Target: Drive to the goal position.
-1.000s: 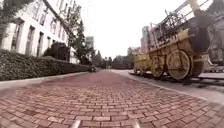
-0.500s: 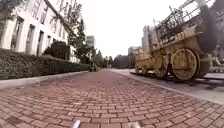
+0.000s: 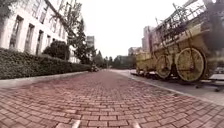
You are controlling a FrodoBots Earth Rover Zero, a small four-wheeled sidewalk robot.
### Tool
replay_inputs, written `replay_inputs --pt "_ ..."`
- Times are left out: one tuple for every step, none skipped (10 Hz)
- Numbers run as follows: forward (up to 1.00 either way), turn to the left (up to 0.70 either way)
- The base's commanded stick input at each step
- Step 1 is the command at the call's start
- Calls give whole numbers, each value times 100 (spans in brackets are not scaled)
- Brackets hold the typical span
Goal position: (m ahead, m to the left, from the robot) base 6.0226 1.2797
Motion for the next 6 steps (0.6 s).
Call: replay_inputs --pt "70 0" --pt "70 0" --pt "70 0" --pt "70 0" --pt "70 0" --pt "70 0"
